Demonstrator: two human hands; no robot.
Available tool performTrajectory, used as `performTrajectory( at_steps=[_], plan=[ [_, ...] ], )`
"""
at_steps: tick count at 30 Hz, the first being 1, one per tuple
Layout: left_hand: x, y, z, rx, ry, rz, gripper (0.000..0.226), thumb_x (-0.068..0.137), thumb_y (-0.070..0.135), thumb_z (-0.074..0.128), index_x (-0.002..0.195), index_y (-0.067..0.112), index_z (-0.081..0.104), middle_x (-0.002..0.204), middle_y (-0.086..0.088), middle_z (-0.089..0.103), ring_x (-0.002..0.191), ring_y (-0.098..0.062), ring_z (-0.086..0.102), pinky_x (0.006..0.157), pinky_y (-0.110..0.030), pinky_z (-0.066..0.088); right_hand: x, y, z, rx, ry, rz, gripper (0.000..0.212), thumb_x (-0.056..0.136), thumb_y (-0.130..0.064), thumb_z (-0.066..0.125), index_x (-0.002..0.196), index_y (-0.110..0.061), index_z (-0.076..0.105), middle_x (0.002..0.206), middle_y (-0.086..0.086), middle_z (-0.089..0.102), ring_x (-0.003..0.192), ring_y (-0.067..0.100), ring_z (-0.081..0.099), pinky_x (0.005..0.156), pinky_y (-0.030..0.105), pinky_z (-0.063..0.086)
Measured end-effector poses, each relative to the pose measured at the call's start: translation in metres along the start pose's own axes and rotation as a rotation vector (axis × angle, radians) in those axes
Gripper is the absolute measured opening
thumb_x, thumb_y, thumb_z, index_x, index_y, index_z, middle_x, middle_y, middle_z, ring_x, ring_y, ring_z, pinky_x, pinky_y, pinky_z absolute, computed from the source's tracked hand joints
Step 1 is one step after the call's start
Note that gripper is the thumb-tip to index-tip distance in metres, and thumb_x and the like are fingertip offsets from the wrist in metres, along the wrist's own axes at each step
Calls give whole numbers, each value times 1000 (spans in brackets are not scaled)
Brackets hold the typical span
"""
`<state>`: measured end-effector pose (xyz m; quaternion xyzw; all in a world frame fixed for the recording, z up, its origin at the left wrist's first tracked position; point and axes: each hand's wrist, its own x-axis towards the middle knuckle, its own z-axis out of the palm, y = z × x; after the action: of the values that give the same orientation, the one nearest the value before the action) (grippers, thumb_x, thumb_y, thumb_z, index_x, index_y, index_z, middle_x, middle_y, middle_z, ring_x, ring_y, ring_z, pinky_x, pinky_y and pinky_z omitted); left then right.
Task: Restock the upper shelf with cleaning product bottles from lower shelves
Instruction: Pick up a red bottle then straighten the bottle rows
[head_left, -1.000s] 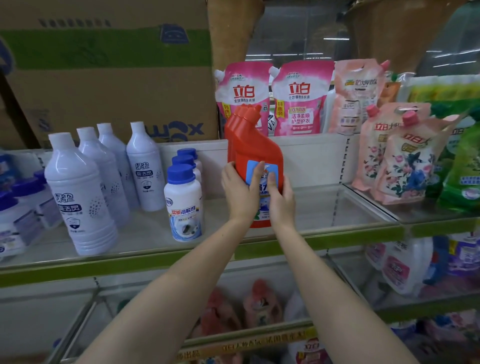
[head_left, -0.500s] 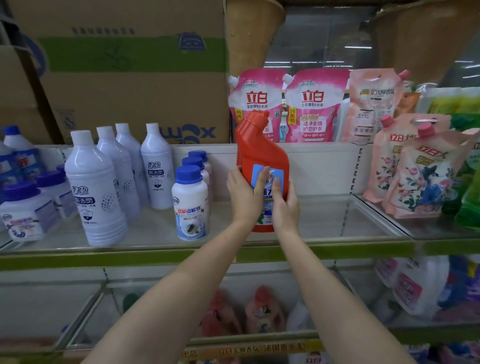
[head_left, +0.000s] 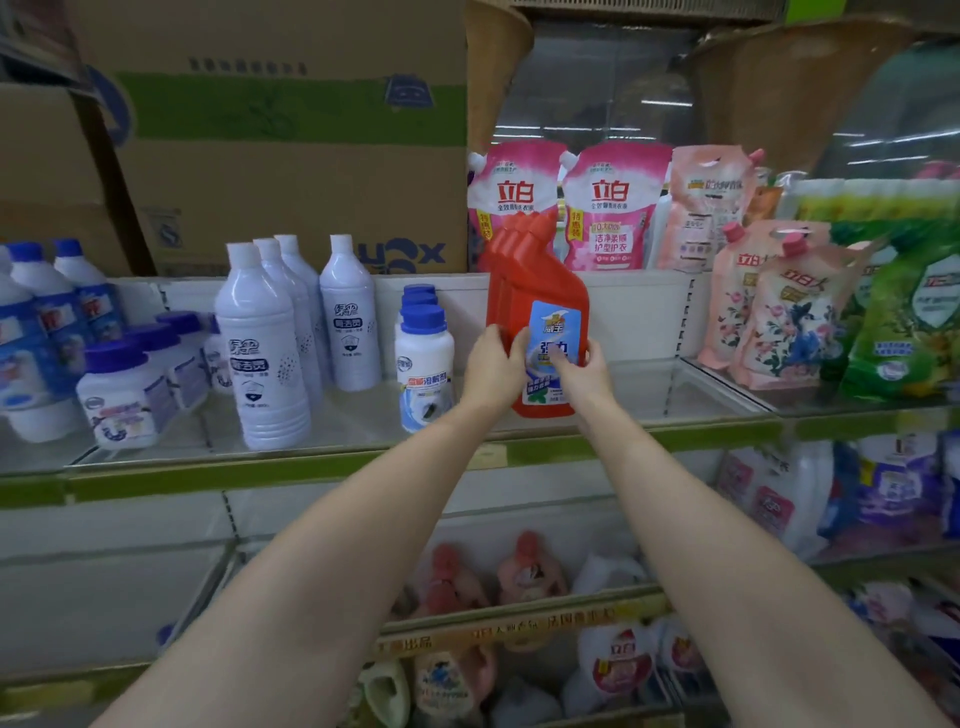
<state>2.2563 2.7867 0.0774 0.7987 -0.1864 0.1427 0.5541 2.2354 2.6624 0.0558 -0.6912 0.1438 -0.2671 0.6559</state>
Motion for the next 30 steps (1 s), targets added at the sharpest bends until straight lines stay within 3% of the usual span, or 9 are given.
performTrajectory(
  at_steps=[6, 8, 9, 13, 19, 23, 27, 30],
  plan=[
    [-55, -21, -76, 130, -81, -26, 19, 95, 17, 58, 105, 2, 66, 102, -15, 70, 99, -30, 64, 84, -33, 46, -59, 11, 26, -103, 207, 30, 15, 91, -20, 66, 106, -18, 64, 112, 9, 71, 104, 28, 67, 99, 45, 52],
    [-73, -36, -110, 165, -81, -44, 17, 94, 16, 57, 102, 4, 67, 99, -15, 71, 96, -29, 64, 82, -32, 46, -83, 16, 45, -106, 220, 24, 2, 86, -21, 65, 87, -19, 64, 105, 13, 73, 98, 30, 67, 96, 47, 53],
    [-80, -45, -128, 199, -71, -45, 16, 93, 16, 57, 99, 5, 67, 97, -14, 71, 95, -29, 63, 80, -32, 45, -94, 18, 57, -112, 208, 19, 7, 80, -27, 63, 78, -20, 63, 99, 12, 74, 95, 33, 69, 94, 50, 54],
    [-104, -84, -201, 335, -66, -86, 14, 89, 15, 56, 94, 6, 65, 96, -14, 70, 94, -32, 63, 79, -35, 48, -121, 47, 119, -217, 44, -4, 13, 68, -36, 53, 72, -25, 59, 86, 8, 74, 90, 37, 70, 85, 56, 56],
    [-129, -122, -316, 484, -22, -125, 10, 93, 20, 53, 90, 14, 60, 97, -12, 68, 91, -31, 63, 80, -39, 53, -185, 36, 228, -281, -177, -25, 7, 75, -32, 56, 73, -25, 56, 87, 9, 74, 89, 39, 69, 84, 55, 57],
    [-138, -139, -391, 543, 77, -162, 13, 94, 19, 54, 92, 11, 63, 95, -13, 69, 90, -32, 64, 79, -38, 54, -223, 14, 300, -299, -290, -77, 16, 87, -19, 59, 71, -24, 57, 91, 13, 73, 90, 40, 69, 83, 55, 57],
    [-143, -154, -456, 597, 158, -218, 14, 93, 21, 55, 93, 11, 65, 94, -14, 70, 89, -33, 64, 75, -37, 53, -264, -22, 362, -258, -419, -103, 15, 93, -17, 60, 80, -23, 61, 91, 7, 71, 90, 33, 69, 88, 49, 57],
    [-140, -164, -498, 619, 223, -245, 15, 92, 19, 54, 92, 9, 65, 93, -13, 69, 88, -33, 64, 76, -39, 54, -276, -35, 410, -217, -510, -158, 15, 93, -20, 60, 78, -25, 60, 88, 7, 71, 89, 33, 69, 88, 54, 57]
  ],
)
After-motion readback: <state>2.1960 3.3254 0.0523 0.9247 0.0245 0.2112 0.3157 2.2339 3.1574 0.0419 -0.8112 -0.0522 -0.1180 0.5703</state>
